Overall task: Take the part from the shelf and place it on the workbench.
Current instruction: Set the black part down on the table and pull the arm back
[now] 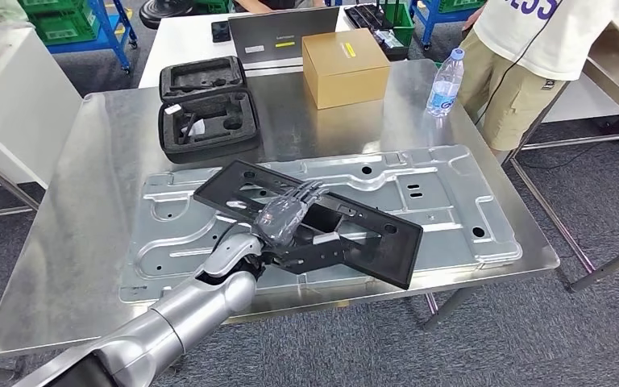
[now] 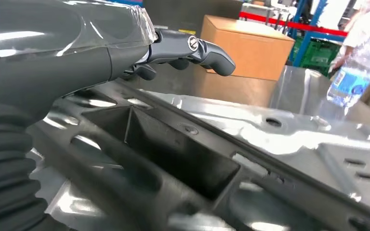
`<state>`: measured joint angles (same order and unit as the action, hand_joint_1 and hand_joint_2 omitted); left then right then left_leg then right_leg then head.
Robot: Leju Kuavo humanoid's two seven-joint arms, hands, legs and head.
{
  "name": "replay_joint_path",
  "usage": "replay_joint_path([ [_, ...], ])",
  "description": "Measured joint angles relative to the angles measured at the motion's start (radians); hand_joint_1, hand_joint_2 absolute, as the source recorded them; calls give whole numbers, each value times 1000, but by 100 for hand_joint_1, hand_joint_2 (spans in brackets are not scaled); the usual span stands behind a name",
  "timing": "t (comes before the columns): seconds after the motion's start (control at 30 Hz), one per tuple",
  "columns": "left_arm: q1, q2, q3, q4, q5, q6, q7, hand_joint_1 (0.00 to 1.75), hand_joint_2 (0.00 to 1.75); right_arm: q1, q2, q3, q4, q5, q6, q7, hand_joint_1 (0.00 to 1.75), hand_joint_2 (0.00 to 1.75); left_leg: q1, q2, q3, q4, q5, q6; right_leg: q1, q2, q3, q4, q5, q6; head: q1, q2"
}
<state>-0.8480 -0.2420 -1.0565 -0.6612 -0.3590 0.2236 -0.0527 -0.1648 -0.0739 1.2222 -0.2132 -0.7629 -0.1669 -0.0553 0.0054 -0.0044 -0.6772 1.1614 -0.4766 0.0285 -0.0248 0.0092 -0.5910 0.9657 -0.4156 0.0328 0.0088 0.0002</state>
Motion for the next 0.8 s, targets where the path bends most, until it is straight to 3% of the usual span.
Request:
replay_joint_path([
  [0.07,-1,-7,19,1,38,14,-15,0,0,0,1,0,0,0,-2,0,0,0,-2,0,69,-140,49,7,3,0,2,0,-2,6,0,0],
  [0.1,0,-9,24,1,61,21,-24,0,0,1,1,0,0,0,-3,0,0,0,-4,-1,86,-175,58,11,5,0,2,0,-3,11,0,0],
  [0.23,1,-12,35,-12,144,29,-51,0,0,6,1,0,0,0,-9,-3,0,0,-7,-3,95,-192,64,32,1,-1,1,7,-11,33,1,0],
  [0.3,2,-12,39,-30,166,29,-57,0,0,9,1,0,0,0,-10,-6,0,0,-2,-3,98,-197,68,42,0,-3,-34,88,-61,39,3,0],
  [0.37,7,-11,40,-51,183,38,-64,0,0,12,1,0,0,-1,-10,-10,0,0,-3,-2,99,-196,67,47,1,-3,-99,232,-128,44,6,0],
  [0.4,10,-10,41,-65,191,46,-66,0,0,14,1,0,0,-2,-11,-12,0,0,-4,-3,99,-196,66,48,1,-3,-124,284,-143,45,6,0],
  [0.43,13,-8,41,-82,199,56,-64,0,0,17,1,0,0,-3,-11,-14,0,0,-4,-4,100,-196,66,48,0,-3,-131,299,-140,46,6,0],
  [0.47,15,-5,41,-100,207,65,-60,0,0,19,1,0,0,-3,-11,-15,0,0,-3,-5,101,-196,66,48,-1,-3,-118,273,-119,47,6,0],
  [0.53,14,0,41,-137,221,78,-51,0,0,21,0,-1,0,-4,-13,-18,0,0,-2,-9,104,-195,63,44,-4,-4,-49,139,-52,47,6,0],
  [0.6,13,8,41,-182,240,92,-49,0,0,22,-1,-2,0,-7,-16,-20,0,0,-6,-11,102,-188,59,35,-3,-3,5,28,-17,43,5,0],
  [0.73,21,30,41,-284,286,109,-49,0,0,30,2,-4,0,-21,-25,-30,0,0,-7,-10,93,-177,49,17,-1,-2,12,4,-13,25,3,0],
  [0.8,31,47,41,-345,315,106,-49,0,0,33,4,-8,0,-27,-27,-35,0,0,-3,-8,62,-107,4,4,-5,-4,12,1,-11,15,2,0],
])
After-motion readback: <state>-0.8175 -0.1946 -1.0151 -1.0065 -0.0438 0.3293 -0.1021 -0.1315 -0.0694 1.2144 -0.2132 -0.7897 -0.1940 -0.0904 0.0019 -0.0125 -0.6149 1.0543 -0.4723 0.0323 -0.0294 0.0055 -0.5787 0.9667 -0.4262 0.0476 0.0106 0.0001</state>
